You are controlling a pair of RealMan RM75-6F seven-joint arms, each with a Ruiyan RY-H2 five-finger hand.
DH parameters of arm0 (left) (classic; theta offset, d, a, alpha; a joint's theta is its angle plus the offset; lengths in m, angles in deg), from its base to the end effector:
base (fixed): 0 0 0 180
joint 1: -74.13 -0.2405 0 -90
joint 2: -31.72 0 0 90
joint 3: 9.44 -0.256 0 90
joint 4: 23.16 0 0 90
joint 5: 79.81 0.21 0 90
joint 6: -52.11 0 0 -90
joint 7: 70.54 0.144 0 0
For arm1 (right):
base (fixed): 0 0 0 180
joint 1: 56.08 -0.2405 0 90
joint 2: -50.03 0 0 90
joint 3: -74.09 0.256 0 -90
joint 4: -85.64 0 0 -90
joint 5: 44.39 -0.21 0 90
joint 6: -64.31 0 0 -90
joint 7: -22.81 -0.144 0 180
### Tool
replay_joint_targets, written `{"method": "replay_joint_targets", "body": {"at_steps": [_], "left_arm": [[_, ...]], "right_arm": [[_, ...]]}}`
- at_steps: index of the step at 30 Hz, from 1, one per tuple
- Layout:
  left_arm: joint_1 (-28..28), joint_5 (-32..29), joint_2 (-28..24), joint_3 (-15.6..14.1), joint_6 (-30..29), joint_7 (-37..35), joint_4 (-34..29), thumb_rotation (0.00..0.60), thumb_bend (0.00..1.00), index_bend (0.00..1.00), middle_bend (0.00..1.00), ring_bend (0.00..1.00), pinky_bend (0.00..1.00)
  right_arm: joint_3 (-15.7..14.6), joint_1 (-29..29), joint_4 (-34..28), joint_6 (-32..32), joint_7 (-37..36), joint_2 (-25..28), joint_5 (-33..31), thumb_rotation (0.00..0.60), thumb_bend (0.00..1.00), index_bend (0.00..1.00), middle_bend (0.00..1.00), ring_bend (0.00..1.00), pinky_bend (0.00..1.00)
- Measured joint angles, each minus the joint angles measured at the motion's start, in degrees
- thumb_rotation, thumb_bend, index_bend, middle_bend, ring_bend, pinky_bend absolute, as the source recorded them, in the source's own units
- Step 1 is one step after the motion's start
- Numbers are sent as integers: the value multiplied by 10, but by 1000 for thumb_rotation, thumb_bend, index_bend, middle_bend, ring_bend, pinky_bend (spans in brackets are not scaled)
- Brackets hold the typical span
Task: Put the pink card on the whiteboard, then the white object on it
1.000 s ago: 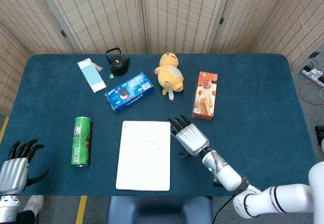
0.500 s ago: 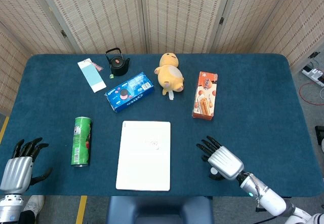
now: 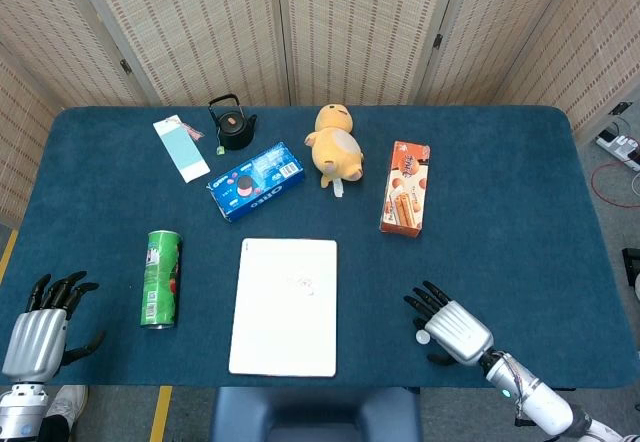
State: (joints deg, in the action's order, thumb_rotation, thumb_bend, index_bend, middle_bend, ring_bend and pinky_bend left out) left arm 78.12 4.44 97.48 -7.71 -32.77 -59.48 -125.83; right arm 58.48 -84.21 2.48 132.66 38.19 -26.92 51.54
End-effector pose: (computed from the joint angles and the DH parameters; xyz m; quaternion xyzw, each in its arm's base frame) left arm -0.2793 0.1691 0.1342 -0.5924 -0.4112 -0.3754 0.5822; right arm -0.2655 -0.2071 0.0207 0.8660 -0.2330 0.2651 0.3543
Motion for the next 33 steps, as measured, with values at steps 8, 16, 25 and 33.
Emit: {"method": "replay_joint_targets", "body": {"at_steps": [8,16,25,33], "left_arm": [[-2,-4,-1,-1,0,-11,8,600,297,273,169,181,0],[-2,-4,0,-1,0,-14,9,600,297,273,169,181,0],[-2,-7,0,-1,1,-13,10,600,296,273,169,181,0],[-2,-10,1,-1,3,-13,12,600,296,272,169,180,0]], "right_arm": [[18,4,31,-28,-1,-23,-4,445,254,463,157,75,0],[35,7,45,-44,-9,-30,-8,441,255,463,157,76,0],[44,7,47,-61,-13,-33,-6,444,328,464,157,76,0],[48,10,43,-64,-14,-31,0,443,401,491,171,84,0]]}}
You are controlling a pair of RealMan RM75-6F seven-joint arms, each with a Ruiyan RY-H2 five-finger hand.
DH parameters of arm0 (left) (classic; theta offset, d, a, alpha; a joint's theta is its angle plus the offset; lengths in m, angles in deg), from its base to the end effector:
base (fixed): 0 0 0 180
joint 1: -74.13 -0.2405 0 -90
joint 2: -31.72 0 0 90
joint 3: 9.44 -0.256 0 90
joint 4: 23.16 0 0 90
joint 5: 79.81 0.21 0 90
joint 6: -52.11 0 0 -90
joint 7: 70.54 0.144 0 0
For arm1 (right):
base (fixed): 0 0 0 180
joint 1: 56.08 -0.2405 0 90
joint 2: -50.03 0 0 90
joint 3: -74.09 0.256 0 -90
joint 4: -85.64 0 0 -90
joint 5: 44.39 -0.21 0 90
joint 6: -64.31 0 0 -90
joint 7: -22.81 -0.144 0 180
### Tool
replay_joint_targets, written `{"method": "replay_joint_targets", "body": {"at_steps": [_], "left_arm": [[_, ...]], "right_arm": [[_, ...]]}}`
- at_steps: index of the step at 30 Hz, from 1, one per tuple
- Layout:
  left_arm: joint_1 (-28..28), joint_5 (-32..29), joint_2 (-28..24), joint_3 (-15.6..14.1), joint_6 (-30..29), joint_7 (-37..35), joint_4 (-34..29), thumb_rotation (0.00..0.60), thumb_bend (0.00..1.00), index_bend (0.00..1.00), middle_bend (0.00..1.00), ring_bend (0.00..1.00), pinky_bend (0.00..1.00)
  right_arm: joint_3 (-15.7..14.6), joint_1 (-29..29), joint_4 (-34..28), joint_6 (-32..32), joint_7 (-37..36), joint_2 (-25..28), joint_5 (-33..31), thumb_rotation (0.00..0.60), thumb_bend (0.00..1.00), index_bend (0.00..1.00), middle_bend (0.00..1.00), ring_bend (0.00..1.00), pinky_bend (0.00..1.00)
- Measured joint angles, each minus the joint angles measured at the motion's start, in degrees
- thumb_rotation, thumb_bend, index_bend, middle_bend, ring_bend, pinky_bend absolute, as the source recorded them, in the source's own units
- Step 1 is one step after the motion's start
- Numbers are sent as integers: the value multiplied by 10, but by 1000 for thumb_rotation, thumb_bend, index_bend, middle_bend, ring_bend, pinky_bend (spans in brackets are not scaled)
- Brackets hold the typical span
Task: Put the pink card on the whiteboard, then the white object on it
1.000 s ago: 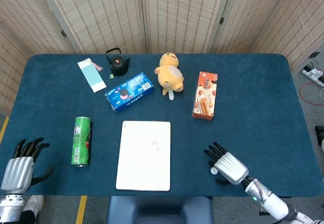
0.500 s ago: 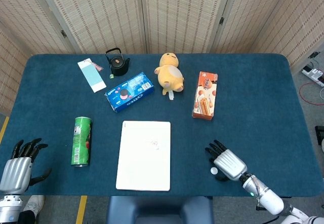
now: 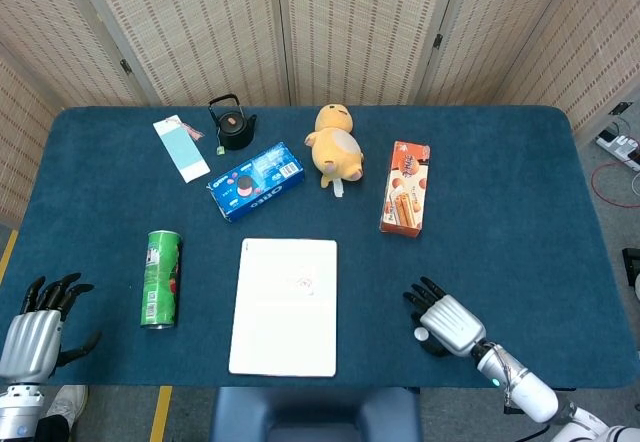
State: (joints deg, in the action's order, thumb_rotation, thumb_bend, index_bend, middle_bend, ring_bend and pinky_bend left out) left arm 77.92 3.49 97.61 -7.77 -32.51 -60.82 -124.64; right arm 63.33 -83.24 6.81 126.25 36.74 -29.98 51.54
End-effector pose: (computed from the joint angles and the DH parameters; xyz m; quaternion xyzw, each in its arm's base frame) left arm -0.2866 0.1681 0.1345 -0.5865 -0.4194 -0.3707 0.5854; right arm -0.2723 -0.2215 0.0027 0.8673 -0.2454 0.2468 0.3560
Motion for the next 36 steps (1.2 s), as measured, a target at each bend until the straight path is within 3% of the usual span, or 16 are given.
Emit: {"method": "replay_joint_targets", "body": {"at_steps": [13,22,29,36], "left_arm": [[0,-1,1,0,0,-1,2,600,296,271,169,180,0],[-1,0,0,0,-2,-2,2,600,296,268,169,179,0],[-2,-4,0,1,-2,-6,6,600,296,268,169,179,0],[-3,-11,-1,2,1,-13,13,600,296,267,169,179,0]], "right_arm": [[25,-2,-17,6,-6,3,1,444,404,505,179,87,0],[115,-71,-63,-42,40,-6,-33,443,404,506,179,86,0],[188,-150,-60,-130,108,-71,-112,444,404,506,178,88,0],[218,-218,-22,-188,179,-142,-182,443,404,506,178,86,0]]}}
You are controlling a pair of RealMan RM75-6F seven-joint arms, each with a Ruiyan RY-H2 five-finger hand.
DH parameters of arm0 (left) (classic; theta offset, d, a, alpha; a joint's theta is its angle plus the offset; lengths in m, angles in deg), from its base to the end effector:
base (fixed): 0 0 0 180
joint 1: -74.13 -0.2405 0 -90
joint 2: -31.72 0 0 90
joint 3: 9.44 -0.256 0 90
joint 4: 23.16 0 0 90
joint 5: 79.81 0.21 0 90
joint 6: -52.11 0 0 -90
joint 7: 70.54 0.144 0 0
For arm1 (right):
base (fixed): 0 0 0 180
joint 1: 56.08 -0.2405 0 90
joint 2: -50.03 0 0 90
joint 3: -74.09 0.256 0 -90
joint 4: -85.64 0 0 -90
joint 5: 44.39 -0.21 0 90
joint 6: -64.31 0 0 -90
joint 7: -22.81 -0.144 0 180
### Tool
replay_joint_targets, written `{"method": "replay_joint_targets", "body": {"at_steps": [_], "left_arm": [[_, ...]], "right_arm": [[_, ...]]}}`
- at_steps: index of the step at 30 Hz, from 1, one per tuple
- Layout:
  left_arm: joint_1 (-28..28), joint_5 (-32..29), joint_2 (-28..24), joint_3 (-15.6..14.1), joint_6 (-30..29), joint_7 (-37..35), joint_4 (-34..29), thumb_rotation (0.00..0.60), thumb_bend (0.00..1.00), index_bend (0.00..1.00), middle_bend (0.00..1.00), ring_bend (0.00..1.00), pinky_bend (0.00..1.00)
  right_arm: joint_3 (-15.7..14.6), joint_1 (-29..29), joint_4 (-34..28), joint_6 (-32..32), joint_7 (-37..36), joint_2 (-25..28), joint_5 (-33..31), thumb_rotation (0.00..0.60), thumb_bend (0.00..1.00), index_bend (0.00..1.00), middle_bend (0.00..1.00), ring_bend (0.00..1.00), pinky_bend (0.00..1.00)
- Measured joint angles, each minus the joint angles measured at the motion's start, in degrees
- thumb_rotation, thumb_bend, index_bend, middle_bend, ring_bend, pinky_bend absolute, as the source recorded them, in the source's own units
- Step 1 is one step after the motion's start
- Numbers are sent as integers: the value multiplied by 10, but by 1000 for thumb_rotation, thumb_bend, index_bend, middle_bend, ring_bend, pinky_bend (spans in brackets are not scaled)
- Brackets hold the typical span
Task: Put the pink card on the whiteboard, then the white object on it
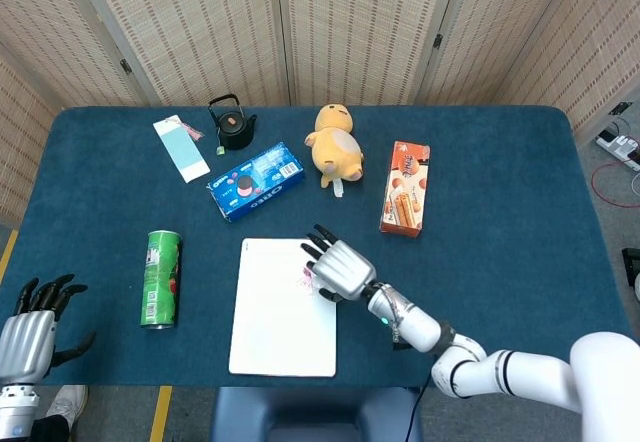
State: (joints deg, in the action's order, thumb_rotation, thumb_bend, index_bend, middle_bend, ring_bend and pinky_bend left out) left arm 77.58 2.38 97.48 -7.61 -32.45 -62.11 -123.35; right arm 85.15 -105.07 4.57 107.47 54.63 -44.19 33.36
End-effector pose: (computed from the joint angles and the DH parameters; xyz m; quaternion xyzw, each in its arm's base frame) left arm -0.2952 0.1672 0.1376 -0.5786 -0.4247 -0.3648 0.5931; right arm -0.0835 -0.3300 -0.0665 0.8711 -0.1680 0.3245 0.3280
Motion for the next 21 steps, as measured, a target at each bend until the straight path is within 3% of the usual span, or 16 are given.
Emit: {"method": "replay_joint_targets", "body": {"at_steps": [15,21], "left_arm": [[-7,-8,0,-2,0,-22,18,600,296,268,169,179,0],[-9,-8,1,-2,-1,-27,22,600,296,268,169,178,0]], "right_arm": [[8,-71,78,-31,86,-71,-106,444,404,505,161,66,0],[6,-84,94,-30,95,-84,-134,443,403,378,126,53,0]]}}
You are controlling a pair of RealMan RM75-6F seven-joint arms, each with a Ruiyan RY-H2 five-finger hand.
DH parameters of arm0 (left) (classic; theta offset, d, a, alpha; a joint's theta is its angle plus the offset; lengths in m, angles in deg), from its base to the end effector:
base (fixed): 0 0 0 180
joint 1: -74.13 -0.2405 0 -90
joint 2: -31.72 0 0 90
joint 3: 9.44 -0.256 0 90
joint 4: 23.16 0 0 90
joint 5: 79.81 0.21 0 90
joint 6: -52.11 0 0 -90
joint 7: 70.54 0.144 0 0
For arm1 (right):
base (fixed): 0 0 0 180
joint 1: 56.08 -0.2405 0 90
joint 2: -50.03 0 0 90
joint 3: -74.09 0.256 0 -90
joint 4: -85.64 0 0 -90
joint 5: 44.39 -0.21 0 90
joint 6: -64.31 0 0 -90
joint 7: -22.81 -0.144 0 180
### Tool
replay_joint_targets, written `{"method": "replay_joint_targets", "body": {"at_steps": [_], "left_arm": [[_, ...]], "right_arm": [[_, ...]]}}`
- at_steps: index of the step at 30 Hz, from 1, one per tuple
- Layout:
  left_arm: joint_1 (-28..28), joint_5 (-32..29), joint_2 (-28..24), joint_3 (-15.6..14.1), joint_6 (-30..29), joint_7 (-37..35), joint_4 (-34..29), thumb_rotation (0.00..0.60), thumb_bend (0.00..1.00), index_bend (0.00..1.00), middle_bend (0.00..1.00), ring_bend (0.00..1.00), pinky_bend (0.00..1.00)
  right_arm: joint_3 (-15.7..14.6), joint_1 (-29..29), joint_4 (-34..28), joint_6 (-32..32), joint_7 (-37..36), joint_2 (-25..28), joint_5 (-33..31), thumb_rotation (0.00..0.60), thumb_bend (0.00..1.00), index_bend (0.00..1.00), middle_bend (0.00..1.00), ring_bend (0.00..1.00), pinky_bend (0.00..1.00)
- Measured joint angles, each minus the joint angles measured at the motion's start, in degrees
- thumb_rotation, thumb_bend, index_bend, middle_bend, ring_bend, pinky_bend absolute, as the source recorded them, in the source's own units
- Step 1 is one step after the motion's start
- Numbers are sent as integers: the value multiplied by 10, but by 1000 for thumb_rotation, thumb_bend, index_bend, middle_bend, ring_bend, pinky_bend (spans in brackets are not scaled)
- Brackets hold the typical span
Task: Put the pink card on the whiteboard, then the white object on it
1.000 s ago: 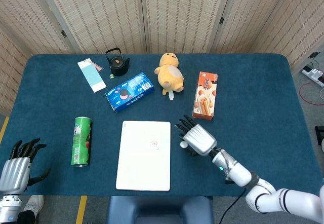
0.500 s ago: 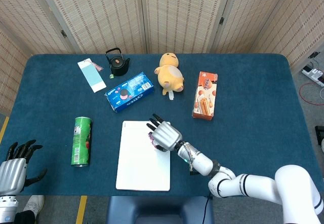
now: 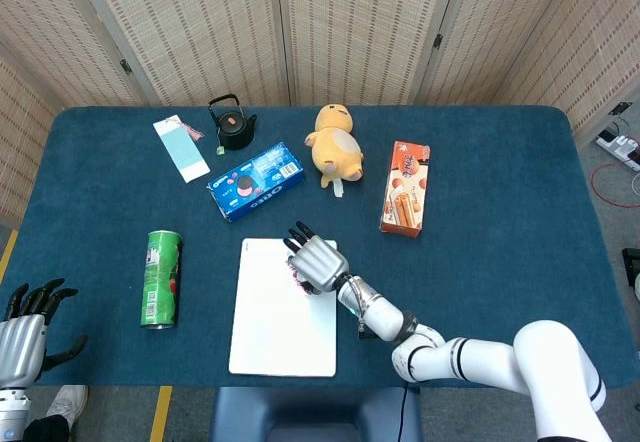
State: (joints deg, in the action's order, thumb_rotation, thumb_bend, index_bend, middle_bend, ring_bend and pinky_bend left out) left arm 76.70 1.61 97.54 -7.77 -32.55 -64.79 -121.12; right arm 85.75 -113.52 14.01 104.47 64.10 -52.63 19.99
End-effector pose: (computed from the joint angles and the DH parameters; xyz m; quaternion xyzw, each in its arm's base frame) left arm -0.3078 0.1622 0.1407 -0.5674 -0.4346 -0.3602 0.5995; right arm -0.0571 -0.3511 -0.1077 0.8822 -0.1560 0.2783 0.3464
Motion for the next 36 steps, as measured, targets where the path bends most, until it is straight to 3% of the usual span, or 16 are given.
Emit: {"method": "replay_joint_targets", "body": {"at_steps": [8,16,22,26,31,36], "left_arm": [[4,0,2,2,6,1,2,600,296,267,169,178,0],[12,-2,1,8,14,2,1,600,296,267,169,179,0],[21,-3,2,13,20,7,-4,600,296,262,169,178,0],[27,-3,5,16,24,16,-8,600,296,258,169,178,0],[35,-3,8,19,30,32,-18,600,296,251,169,176,0],[40,9,21,25,16,46,-22,600,296,227,169,171,0]], "right_arm": [[-4,-8,-8,11,-6,4,-18,440,403,109,116,47,0],[-14,21,-85,60,-16,69,-18,442,404,100,113,83,0],[-40,96,-194,153,-39,180,-2,442,404,110,129,121,0],[-68,170,-246,242,-92,257,43,441,404,114,122,112,0],[-107,262,-271,342,-186,326,105,345,404,114,65,62,0],[-141,353,-268,439,-279,370,159,340,404,114,54,48,0]]}}
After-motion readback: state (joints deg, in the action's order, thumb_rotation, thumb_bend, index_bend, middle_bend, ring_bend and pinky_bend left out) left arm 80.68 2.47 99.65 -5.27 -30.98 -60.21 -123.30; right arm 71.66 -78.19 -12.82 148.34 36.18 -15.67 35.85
